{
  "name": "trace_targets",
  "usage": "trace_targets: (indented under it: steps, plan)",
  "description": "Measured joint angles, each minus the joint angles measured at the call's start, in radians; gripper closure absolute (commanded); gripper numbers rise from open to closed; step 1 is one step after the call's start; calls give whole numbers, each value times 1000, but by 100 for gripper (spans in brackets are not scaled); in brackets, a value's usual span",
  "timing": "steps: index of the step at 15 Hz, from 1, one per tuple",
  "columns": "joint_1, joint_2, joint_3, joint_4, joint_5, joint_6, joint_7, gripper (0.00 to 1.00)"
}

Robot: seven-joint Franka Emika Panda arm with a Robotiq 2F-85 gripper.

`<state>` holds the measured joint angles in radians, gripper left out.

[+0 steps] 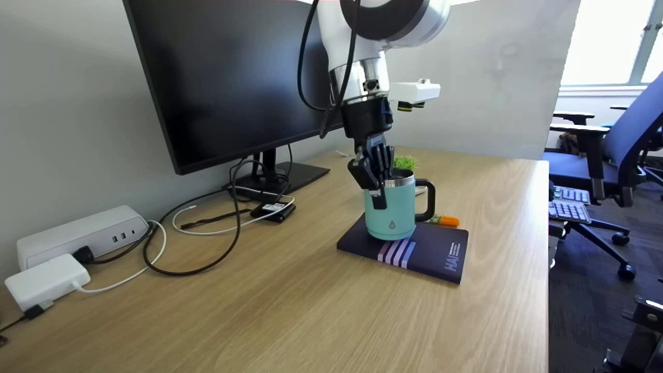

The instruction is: Pick up the mug, put it on the book, then put the marker in the mug

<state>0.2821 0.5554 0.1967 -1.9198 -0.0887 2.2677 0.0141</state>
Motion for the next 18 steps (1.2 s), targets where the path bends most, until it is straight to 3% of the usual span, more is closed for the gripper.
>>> trace_targets:
  steps: [2, 3, 5, 13, 18]
  plan:
    - [8, 14, -2, 1, -10, 5, 10, 93]
    - [11, 14, -2, 1, -16, 5, 16, 66]
    - [15, 14, -4, 1, -22, 5, 23, 60]
    - [31, -2, -4, -2, -29, 1, 27, 4]
    - [61, -160, -2, -13, -69, -87, 80, 0]
